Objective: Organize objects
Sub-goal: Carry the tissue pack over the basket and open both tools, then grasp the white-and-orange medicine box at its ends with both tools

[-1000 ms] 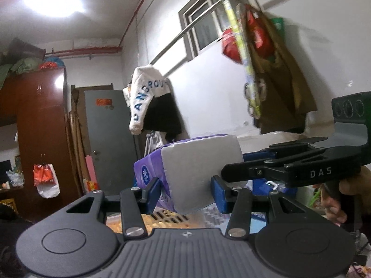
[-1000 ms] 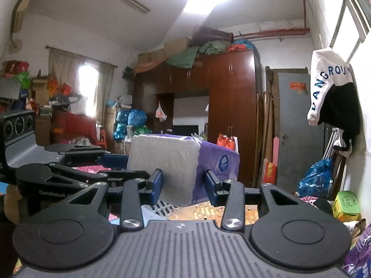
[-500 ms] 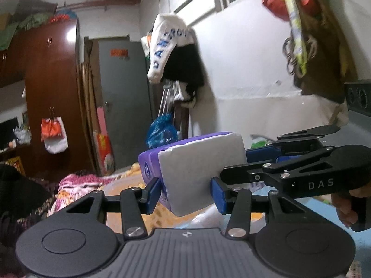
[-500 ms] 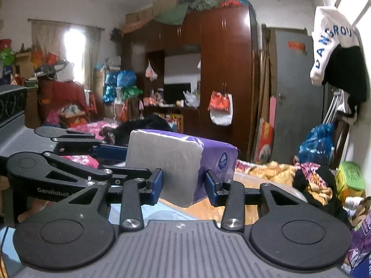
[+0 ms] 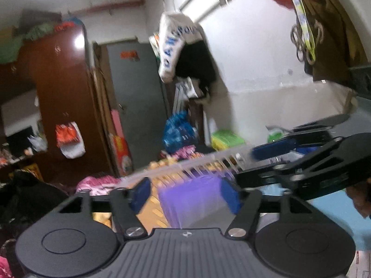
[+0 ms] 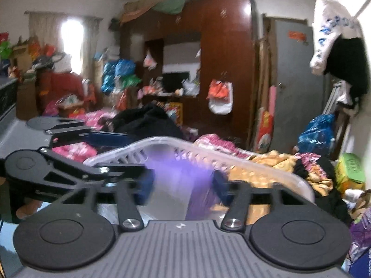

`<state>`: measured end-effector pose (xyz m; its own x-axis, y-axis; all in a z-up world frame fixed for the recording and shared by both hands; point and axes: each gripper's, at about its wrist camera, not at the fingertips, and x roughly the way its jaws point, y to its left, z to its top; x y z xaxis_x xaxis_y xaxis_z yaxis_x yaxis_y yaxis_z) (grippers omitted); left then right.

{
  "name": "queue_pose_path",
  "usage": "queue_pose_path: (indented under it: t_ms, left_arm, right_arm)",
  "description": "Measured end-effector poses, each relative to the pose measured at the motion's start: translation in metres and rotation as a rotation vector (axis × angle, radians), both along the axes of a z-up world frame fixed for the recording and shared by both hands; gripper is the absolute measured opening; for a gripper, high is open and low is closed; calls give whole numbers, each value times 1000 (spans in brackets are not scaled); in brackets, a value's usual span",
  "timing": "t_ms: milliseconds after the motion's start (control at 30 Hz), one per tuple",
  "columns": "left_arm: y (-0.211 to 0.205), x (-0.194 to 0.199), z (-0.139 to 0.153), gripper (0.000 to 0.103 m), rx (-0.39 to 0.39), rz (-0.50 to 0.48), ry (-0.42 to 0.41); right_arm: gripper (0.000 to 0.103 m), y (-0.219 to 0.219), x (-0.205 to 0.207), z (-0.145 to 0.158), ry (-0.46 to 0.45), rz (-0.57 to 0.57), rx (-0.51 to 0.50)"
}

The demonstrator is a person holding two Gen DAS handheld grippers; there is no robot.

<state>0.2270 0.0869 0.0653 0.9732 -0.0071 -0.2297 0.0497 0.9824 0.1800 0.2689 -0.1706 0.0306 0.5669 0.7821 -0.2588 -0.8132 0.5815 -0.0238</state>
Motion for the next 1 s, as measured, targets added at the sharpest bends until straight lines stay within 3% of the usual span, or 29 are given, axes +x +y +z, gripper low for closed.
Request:
queue_pose_path:
  t_ms: [33, 67, 200, 333, 467, 600, 833, 1000]
  left_arm:
    - [2, -7, 3, 81, -18, -12, -24]
    - [4, -16, 4, 85, -42, -32, -38]
    - [7, -59, 1, 86, -125, -59, -58]
    - [-14, -118, -39, 88, -105, -43, -78]
    - [-45, -156, -90, 88, -74, -44, -26]
    - [-62, -180, -116, 88, -148, -115, 21]
    - [-91, -193, -133, 88, -116, -195, 46]
    - [-102, -187, -139, 88, -131, -226, 69]
  right_arm:
    - [100, -14, -7, 2, -19, -15, 27]
    - [103, -27, -10, 3, -29, -36, 55]
    - [103, -82, -29, -10, 80, -60, 94]
    - [103, -136, -56, -50, 138, -84, 89]
    - [103, -168, -81, -83, 194, -39, 87]
    - [103, -175, -88, -95, 164, 39, 87]
    - [103, -168, -73, -98, 147, 134, 108]
    - [103, -166, -91, -113, 119, 179, 70]
